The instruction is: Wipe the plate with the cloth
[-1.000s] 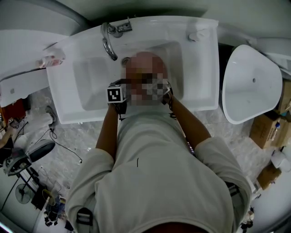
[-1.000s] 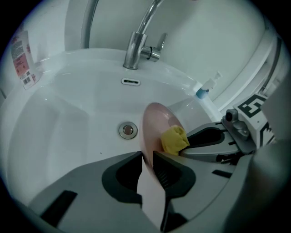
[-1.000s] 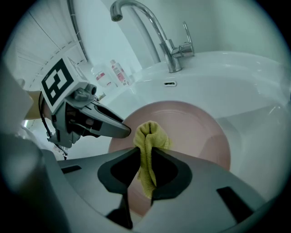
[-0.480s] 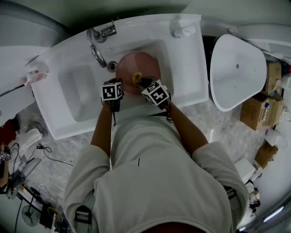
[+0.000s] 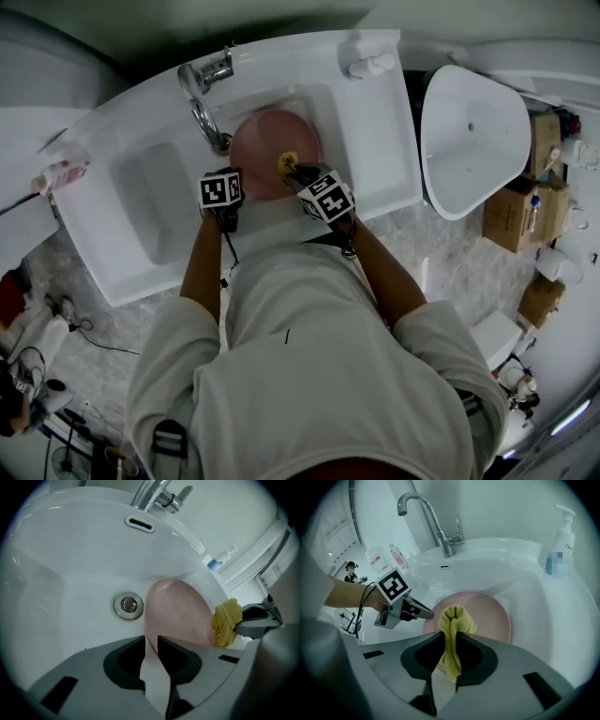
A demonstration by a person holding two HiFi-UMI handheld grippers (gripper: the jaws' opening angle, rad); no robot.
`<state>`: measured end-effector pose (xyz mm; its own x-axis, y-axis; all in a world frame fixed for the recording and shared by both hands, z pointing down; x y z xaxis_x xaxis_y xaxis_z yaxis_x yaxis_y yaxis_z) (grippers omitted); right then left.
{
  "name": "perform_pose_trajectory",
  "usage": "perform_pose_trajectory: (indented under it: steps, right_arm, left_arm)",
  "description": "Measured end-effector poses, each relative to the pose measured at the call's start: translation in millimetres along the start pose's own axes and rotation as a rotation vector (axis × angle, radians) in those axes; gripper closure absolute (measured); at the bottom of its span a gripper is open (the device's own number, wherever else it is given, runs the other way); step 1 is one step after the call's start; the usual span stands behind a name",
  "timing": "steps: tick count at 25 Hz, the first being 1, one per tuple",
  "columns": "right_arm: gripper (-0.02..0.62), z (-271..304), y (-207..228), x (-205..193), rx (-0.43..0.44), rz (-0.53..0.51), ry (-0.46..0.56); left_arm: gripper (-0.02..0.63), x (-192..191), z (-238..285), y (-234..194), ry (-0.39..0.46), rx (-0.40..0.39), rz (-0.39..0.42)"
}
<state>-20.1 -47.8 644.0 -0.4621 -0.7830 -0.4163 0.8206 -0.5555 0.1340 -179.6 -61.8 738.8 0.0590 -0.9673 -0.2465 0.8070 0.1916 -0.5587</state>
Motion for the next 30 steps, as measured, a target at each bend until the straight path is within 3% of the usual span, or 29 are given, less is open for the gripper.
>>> perform_pose_trajectory:
  steps: [4, 9, 13, 17, 22, 30]
  right_arm:
    - [0.520, -3, 5, -1, -0.029, 0.020, 0.004]
    - [0.520, -7, 4, 5, -0.058, 0.025, 0.035]
    - [0.520, -12, 1, 10, -0.071, 0.018, 0.077]
    - [0.522, -22, 0, 17, -0.076, 0.007, 0.115]
    - [0.523, -31, 0, 29, -0.078, -0.066, 0.180]
    - [0.523, -67, -6, 32, -0.004, -0.136, 0.317]
  left_arm:
    - [0.506, 2, -9, -1, 0.010, 0.007, 0.018]
    - [0.508, 9, -39, 8, 0.091, -0.016, 0.018]
    - [0.561, 12, -57, 35, 0.163, -0.038, 0.054]
    - [0.575, 10, -68, 67, 0.196, -0.053, 0.115]
    - [0.578, 13, -87, 82, 0.293, -0.005, 0.079]
    - [0.578, 18, -122, 134, 0.506, 0.064, 0.081]
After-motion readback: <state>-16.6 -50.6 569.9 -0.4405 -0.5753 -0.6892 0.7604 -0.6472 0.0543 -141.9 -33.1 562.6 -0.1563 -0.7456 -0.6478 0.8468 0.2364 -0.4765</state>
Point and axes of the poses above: the fingertips, and each gripper's own axes: z forward along the fingers, y to its right, x out of its top, the point moved 3 cm from there along -z, backward along the fingers, and after that the axes turned 8 degrees about -x, right-handed, at the moved point
